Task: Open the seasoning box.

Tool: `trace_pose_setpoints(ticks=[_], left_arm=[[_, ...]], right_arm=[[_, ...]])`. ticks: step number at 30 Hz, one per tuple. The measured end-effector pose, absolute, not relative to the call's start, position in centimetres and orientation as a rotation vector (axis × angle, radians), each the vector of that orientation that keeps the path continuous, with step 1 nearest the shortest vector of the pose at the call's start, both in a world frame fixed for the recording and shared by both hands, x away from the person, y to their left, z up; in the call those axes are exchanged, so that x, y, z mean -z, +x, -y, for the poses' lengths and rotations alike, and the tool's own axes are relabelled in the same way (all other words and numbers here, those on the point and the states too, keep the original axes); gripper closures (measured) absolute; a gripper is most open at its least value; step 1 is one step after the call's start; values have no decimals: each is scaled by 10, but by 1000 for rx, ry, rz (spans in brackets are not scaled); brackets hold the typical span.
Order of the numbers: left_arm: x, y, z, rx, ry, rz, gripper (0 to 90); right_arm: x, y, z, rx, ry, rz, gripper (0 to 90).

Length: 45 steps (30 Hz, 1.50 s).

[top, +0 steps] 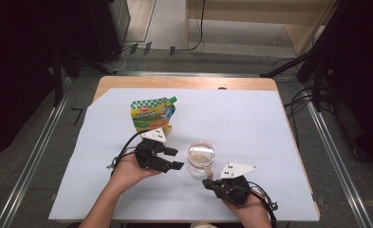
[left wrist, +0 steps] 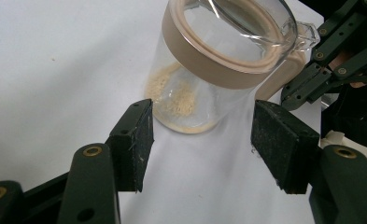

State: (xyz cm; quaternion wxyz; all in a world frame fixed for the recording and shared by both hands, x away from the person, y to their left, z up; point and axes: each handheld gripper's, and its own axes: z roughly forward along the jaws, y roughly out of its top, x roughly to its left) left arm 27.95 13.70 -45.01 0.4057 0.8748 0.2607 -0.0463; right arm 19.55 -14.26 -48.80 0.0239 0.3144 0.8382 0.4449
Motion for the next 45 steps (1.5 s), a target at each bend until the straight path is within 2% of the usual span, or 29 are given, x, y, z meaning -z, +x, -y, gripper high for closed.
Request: trace_pose_setpoints(ticks=[31,40,45], left_arm=[[451,278,-132,91,2207,-635,411],[451,279,-124,133,2195,-620,412],[449,285,-111,135,2215,-574,359]], right_arm=[[485,237,200,-1367,1157,-2495,900],[486,253,206,-1350,1173,-2461,900],[484,256,210,-1388,1220,-2409,900]])
